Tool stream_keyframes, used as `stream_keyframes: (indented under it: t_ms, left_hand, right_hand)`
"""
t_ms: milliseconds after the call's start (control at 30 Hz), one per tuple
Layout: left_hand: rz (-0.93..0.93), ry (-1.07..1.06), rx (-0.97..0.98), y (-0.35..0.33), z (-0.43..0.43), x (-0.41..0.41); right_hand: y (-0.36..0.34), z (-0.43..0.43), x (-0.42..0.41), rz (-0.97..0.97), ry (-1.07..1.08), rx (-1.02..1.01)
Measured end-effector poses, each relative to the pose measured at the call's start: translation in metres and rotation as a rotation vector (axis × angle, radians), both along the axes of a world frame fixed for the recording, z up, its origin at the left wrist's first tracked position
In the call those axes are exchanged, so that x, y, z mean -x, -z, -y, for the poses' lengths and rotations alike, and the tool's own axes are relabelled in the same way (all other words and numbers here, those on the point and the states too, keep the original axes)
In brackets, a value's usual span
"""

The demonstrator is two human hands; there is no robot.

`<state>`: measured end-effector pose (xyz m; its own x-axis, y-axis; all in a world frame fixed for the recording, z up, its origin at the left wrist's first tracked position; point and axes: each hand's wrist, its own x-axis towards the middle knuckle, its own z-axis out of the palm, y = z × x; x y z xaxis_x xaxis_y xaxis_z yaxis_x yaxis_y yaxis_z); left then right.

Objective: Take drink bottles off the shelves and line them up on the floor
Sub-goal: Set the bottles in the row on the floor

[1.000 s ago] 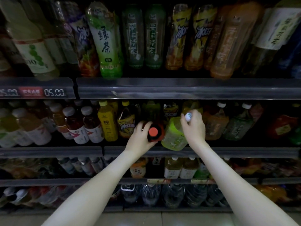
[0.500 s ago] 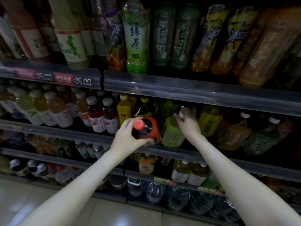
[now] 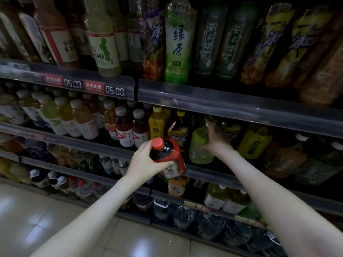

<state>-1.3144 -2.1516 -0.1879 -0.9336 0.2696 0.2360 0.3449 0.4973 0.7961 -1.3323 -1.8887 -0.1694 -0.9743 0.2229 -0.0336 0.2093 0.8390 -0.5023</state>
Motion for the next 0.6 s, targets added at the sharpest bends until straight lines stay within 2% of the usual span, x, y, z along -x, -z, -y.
stream_keyframes:
  t_ms: [167,300,367,433,500,533,600]
  left_hand:
    - [0.057,0.062,0.046,0.011,-0.012,-0.016]
    - [0.09,0.073,0.11,0.044,-0.02,-0.035]
    - [0.095,0.065,0.134,0.069,-0.025,-0.045]
    - [0.13,0.036,0.149,0.096,-0.03,-0.058]
    - [0.135,0.019,0.15,0.127,-0.04,-0.07]
    - [0.081,0.038,0.157,0.144,-0.046,-0.074]
    - [-0.056,0.093,0.16,0.177,-0.057,-0.075]
  right_hand:
    - [0.012,0.007,0.012,-0.051,0.068,-0.044]
    - [0.043,0.023,-0.041,-0.388,0.029,-0.089]
    - [0.074,0.033,-0.082,-0.474,-0.018,-0.108]
    - [0.112,0.04,-0.115,-0.322,-0.035,-0.059]
    - [0.152,0.042,-0.137,-0.05,-0.055,0.233]
    - [0.171,0.042,-0.144,0.046,-0.074,0.386]
    - [0.203,0.039,-0.147,0.09,-0.091,0.537]
